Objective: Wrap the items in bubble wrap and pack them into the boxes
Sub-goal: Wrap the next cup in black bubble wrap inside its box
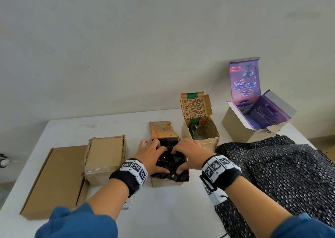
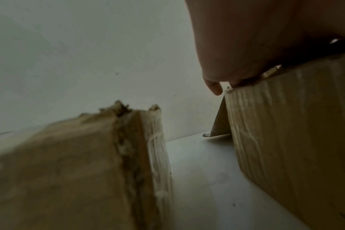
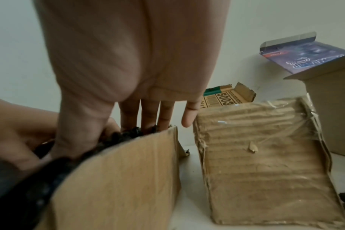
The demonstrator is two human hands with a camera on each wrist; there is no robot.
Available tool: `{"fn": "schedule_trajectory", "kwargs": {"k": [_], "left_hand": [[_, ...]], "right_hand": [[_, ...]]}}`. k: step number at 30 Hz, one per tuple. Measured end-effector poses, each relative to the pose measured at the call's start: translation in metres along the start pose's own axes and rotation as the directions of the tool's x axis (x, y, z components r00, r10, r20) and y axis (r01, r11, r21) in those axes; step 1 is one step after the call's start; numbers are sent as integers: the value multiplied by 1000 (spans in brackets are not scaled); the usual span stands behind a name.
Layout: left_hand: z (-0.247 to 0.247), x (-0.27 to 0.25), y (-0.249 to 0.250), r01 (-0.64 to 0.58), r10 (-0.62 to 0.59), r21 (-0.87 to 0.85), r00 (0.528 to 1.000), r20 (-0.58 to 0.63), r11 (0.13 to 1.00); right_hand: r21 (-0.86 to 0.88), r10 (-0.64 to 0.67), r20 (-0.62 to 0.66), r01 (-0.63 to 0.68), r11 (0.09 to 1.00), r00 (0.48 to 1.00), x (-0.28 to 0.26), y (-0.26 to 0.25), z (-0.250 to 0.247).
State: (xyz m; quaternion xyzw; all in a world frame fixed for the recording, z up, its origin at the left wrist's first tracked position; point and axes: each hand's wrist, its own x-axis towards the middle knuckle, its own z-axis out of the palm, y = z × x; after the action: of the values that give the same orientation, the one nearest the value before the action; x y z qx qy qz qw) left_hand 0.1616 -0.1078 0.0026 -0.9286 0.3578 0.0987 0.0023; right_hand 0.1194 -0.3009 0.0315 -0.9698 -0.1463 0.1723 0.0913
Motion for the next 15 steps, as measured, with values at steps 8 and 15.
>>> {"fn": "schedule_trajectory", "kwargs": {"k": [8,15], "left_hand": [[-8,-9,0,-3,10,-75,997,83,997],[-1,-6,1,10,-10,11,998,64,1000]], "right_hand": [[-24,11,-59,-13,1000,998,10,-7,14],[155,15,21,-18,988,1000,3,-7,7]]}}
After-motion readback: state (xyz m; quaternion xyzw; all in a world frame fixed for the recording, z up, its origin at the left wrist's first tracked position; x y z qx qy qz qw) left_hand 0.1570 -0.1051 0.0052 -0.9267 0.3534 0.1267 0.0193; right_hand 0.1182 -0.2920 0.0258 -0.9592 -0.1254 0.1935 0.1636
